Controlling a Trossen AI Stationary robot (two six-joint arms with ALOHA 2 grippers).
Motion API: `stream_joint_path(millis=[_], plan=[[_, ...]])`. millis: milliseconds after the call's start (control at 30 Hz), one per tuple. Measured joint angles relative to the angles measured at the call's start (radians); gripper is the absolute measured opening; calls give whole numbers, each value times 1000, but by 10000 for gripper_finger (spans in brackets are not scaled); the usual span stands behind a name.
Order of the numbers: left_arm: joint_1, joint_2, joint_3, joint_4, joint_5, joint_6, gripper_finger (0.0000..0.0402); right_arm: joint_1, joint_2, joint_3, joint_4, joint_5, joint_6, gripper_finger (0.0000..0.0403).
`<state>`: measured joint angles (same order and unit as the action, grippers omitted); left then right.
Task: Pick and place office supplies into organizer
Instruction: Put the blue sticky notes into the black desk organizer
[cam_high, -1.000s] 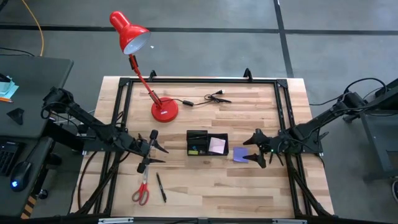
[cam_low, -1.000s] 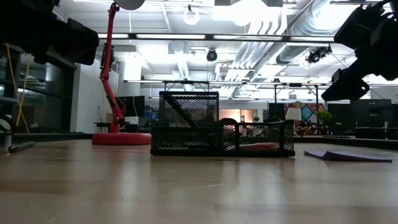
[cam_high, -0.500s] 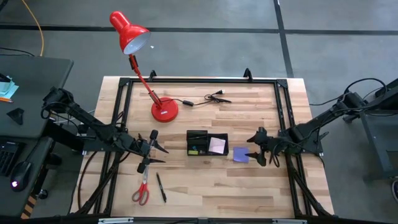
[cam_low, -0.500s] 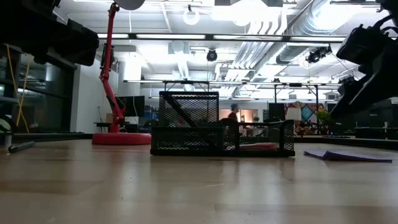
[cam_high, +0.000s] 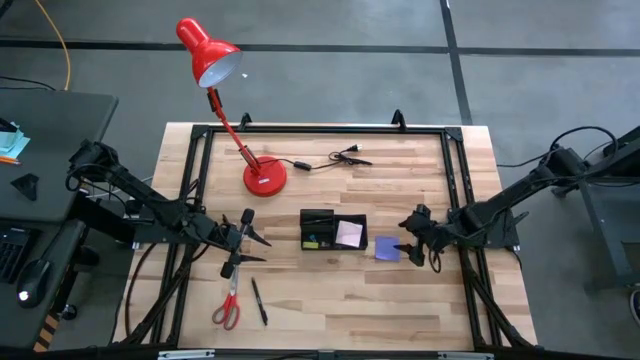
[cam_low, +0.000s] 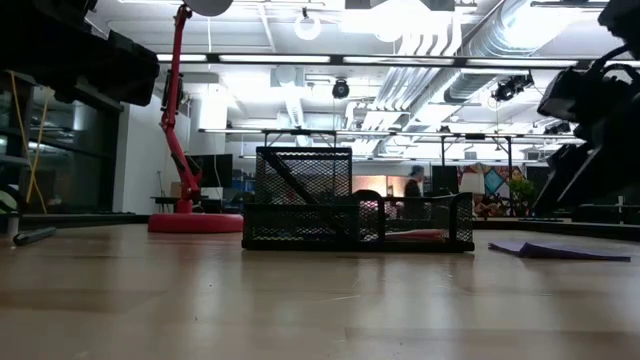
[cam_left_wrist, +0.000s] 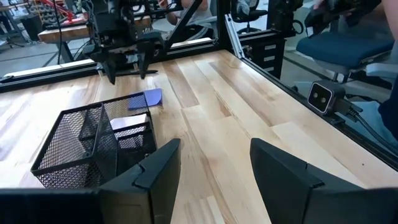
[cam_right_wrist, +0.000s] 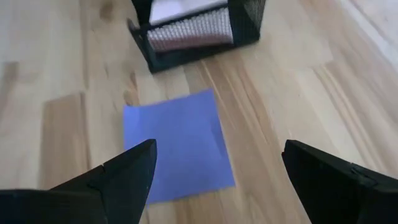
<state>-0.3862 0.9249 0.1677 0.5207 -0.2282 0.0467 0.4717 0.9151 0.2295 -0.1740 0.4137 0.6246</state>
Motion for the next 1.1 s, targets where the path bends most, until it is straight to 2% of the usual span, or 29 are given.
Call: stream_joint_path(millis=[233,567,833,1100], plan=[[0,0,0,-2,0,0,184,0,160,0,197,-23,-79,339],[0,0,0,-6,0,0,184,14,319,0,340,-32,-115,339],[0,0,0,-8,0,0,184,24,383,0,376,-46,-109,339],[0,0,0,-7,0,0,184,36,438,3,393,-9,-67,339]])
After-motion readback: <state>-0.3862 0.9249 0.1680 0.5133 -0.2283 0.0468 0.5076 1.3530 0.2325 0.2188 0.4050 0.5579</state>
